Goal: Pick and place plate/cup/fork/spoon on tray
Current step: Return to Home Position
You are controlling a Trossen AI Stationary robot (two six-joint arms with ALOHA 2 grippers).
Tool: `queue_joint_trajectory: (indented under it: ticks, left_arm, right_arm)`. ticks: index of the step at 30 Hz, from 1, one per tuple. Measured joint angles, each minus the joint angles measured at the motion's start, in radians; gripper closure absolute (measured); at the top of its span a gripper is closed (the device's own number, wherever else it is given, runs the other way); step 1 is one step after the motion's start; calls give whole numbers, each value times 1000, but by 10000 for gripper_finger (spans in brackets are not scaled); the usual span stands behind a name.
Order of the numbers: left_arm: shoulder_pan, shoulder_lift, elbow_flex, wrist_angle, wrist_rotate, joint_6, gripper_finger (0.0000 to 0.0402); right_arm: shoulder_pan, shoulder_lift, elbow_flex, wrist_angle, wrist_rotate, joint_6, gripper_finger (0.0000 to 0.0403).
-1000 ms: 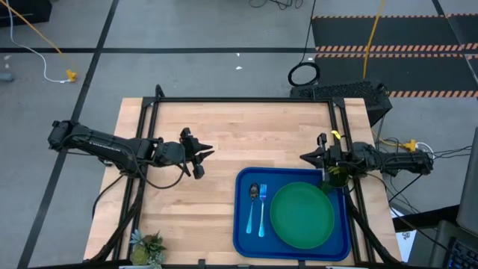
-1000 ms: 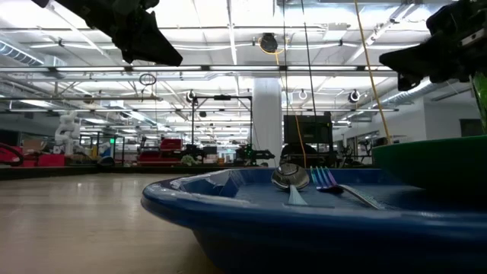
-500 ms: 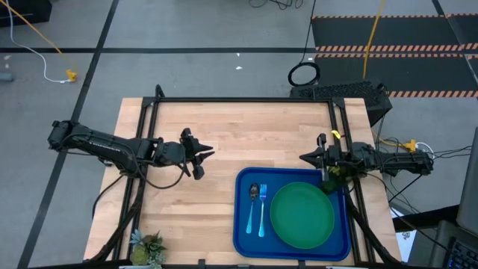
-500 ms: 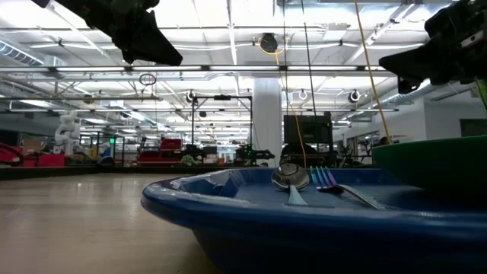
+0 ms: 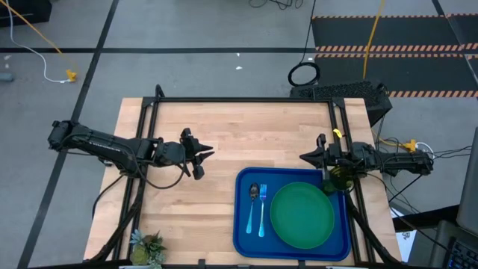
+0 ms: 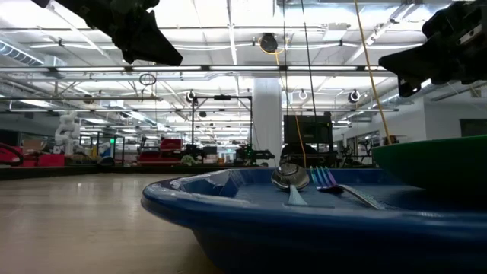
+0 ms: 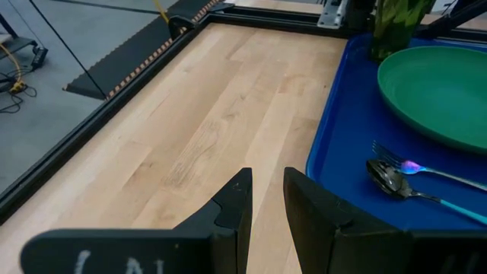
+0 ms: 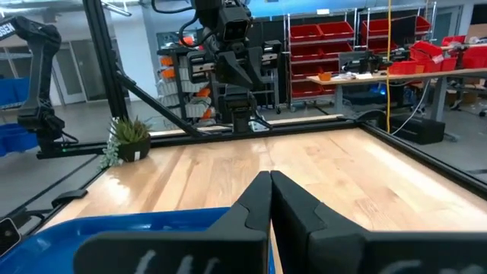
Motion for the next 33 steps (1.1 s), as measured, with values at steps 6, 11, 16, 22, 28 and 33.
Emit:
queue_joint_trajectory:
  ticks: [6, 11, 16, 22, 28, 33]
  left_arm:
    - [0, 0, 0, 0, 0, 0, 321]
    - [0, 0, 0, 0, 0, 0, 321]
    - [0, 0, 0, 0, 2, 0, 321]
    - [0, 0, 0, 6, 4, 0, 321]
    - [-23, 0, -19, 87, 3, 27, 321]
    - [-50, 0, -119, 232, 6, 47, 321]
  right_arm:
    - [0, 0, 0, -21, 2, -5, 403]
    - [0, 0, 0, -29, 55, -29, 403]
    - [1, 0, 0, -35, 75, -32, 403]
    - [2, 0, 0, -38, 1, -18, 403]
    - [2, 0, 0, -62, -3, 43, 403]
    - [2, 0, 0, -65, -4, 49, 403]
